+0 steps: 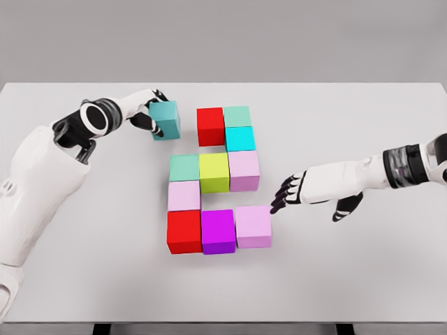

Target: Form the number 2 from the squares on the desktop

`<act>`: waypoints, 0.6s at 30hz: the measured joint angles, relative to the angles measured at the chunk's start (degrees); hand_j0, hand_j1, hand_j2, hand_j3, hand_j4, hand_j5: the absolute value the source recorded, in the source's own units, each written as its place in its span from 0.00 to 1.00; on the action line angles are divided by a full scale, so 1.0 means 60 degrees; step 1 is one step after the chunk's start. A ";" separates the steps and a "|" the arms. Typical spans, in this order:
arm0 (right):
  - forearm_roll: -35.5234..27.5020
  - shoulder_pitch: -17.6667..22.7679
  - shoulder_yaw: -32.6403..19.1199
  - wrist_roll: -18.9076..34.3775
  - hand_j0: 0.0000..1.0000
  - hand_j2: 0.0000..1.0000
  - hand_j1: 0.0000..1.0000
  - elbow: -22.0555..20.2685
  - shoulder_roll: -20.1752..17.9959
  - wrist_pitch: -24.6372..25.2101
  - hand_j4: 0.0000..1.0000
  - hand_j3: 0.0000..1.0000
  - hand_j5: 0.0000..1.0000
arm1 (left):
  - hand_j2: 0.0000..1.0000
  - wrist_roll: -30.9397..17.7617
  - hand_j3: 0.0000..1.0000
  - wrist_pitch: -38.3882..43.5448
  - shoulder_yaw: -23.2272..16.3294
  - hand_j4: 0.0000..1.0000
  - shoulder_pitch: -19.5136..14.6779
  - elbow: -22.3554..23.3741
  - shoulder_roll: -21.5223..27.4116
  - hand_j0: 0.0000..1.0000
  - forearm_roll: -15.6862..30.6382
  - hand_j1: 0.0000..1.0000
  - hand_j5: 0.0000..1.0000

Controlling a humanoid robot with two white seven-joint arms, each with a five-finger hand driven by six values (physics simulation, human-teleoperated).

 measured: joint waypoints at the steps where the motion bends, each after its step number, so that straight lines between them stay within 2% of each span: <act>1: -0.0007 0.0000 -0.0002 0.0000 1.00 1.00 1.00 -0.0006 0.0006 0.0000 1.00 1.00 1.00 | 0.44 0.0000 0.44 0.0000 0.0000 0.44 0.0000 0.0006 -0.0017 0.44 -0.0011 0.44 0.44; 9: -0.0059 0.0015 -0.0227 0.0000 1.00 1.00 1.00 0.0018 -0.0116 -0.0003 1.00 1.00 1.00 | 0.44 0.0000 0.44 -0.0001 -0.0010 0.44 0.0059 0.0014 -0.0130 0.44 -0.0040 0.44 0.44; 15: -0.0204 0.0147 -0.1460 0.0001 1.00 1.00 1.00 0.0077 -0.0764 -0.0003 1.00 1.00 1.00 | 0.44 0.0000 0.44 -0.0001 -0.0010 0.44 0.0059 0.0014 -0.0207 0.44 -0.0045 0.44 0.44; 18: -0.0494 0.0586 -0.1748 0.0001 1.00 1.00 1.00 0.0084 -0.0885 -0.0002 1.00 1.00 1.00 | 0.44 0.0000 0.44 -0.0001 0.0000 0.44 0.0059 0.0013 -0.0313 0.44 -0.0175 0.44 0.44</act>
